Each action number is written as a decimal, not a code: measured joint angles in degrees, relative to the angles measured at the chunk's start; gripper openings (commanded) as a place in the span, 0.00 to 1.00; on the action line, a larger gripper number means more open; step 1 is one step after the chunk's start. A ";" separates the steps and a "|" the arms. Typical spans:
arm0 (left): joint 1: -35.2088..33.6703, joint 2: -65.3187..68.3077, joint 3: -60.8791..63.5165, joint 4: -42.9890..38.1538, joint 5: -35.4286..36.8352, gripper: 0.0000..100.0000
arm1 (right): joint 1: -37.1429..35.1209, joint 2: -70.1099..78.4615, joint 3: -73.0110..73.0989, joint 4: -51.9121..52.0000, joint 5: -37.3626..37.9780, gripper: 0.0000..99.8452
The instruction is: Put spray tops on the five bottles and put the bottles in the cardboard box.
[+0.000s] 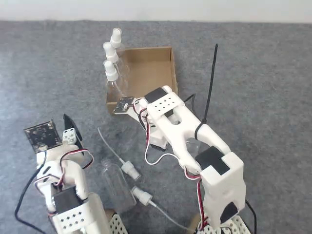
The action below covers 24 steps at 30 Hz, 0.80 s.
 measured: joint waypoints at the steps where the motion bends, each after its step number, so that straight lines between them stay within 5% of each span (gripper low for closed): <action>1: 0.00 0.00 0.00 0.00 0.00 0.12 | 0.00 0.00 0.00 0.00 0.00 0.24; 14: 0.00 0.00 0.00 0.00 0.00 0.12 | 0.00 0.00 0.00 0.00 0.00 0.24; 24: 0.00 0.00 0.00 0.00 0.00 0.12 | 0.00 0.00 0.00 0.00 0.00 0.09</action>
